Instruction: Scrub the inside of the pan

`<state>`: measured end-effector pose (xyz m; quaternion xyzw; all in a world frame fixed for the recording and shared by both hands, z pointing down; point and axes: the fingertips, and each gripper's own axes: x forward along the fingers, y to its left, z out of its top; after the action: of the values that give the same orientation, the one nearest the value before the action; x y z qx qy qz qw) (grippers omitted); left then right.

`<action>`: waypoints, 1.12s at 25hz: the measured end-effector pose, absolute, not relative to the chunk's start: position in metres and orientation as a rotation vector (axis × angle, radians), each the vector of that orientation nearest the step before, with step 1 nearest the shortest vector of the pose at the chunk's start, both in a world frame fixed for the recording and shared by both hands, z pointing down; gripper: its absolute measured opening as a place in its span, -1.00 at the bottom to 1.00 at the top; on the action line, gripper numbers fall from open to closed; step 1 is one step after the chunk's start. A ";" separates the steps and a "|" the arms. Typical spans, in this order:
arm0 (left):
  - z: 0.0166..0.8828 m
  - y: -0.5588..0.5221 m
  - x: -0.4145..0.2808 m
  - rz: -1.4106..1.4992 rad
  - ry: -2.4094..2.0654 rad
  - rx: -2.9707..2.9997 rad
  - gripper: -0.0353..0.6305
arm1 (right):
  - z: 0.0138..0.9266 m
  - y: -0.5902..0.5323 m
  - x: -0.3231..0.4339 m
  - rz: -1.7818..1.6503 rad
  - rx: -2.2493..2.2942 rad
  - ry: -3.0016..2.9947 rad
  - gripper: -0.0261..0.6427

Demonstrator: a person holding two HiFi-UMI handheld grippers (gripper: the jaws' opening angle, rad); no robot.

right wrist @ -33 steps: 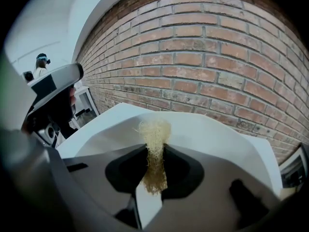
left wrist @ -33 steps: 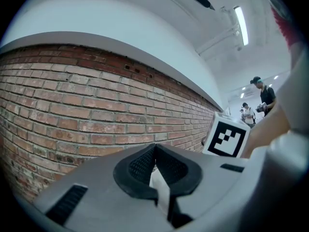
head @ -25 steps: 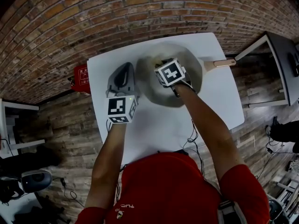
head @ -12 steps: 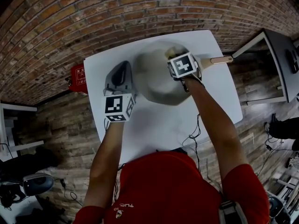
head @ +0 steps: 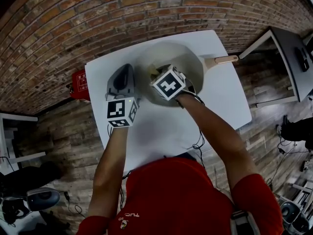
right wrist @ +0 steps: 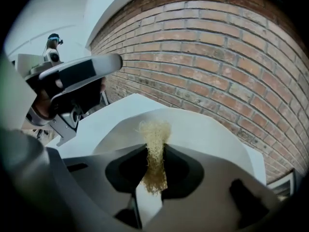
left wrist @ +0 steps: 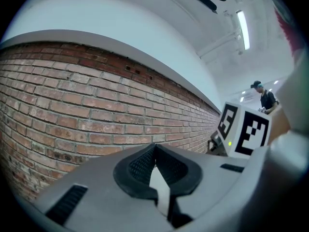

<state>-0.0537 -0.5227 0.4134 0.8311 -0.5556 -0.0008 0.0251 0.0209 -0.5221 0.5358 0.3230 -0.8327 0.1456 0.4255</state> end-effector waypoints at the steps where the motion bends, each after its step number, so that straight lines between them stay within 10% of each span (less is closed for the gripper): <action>1: 0.412 -0.521 -0.053 -0.003 -1.717 2.573 -0.85 | 0.538 -0.519 0.019 0.347 0.791 -2.071 -0.67; 20: 0.413 -0.513 -0.040 0.011 -1.680 2.600 -0.85 | 0.539 -0.535 0.159 0.337 1.001 -1.794 -0.66; 28: 0.417 -0.510 -0.035 0.021 -1.654 2.610 -0.85 | 0.523 -0.510 0.104 0.284 0.918 -1.934 -0.67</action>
<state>-0.0354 -0.5101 0.4170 0.8443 -0.5352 0.0069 0.0256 0.1043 -0.5104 0.5229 0.3749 -0.7896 0.1159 0.4717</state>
